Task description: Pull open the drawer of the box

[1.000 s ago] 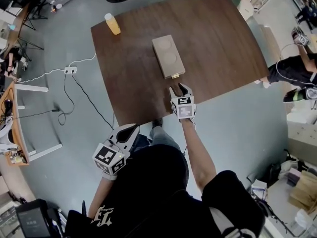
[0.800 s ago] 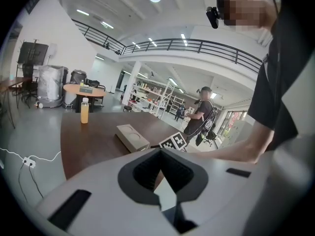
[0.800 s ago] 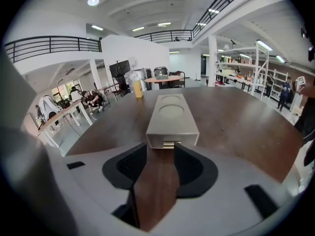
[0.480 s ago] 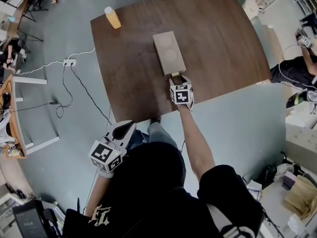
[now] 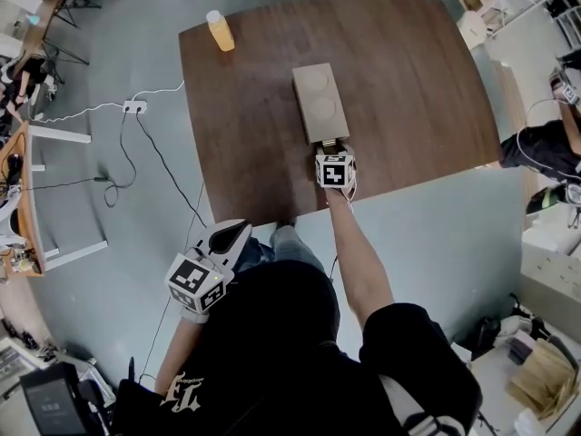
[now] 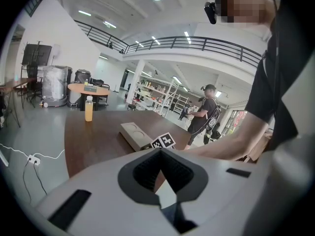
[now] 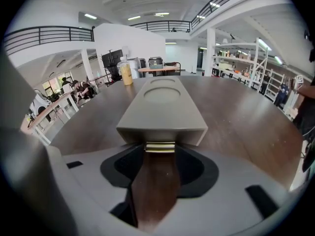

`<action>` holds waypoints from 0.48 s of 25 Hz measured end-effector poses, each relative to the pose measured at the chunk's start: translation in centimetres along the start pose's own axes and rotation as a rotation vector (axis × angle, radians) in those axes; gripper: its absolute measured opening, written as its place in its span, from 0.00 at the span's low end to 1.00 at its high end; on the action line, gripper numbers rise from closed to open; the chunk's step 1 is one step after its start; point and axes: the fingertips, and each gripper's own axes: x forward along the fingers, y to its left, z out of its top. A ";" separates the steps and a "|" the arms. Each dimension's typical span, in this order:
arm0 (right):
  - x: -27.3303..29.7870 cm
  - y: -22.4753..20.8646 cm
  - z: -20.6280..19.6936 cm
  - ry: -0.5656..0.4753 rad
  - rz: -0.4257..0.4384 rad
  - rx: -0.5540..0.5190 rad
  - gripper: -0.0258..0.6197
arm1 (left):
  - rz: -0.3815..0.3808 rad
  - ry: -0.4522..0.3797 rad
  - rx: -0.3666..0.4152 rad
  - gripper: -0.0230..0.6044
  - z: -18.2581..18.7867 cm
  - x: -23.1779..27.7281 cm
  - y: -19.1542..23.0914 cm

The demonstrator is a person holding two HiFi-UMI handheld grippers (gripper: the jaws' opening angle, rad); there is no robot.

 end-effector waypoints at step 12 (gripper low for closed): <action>0.4 0.0 -0.1 -0.001 -0.008 -0.016 0.28 | 0.024 -0.020 -0.017 0.04 0.0 -0.2 0.6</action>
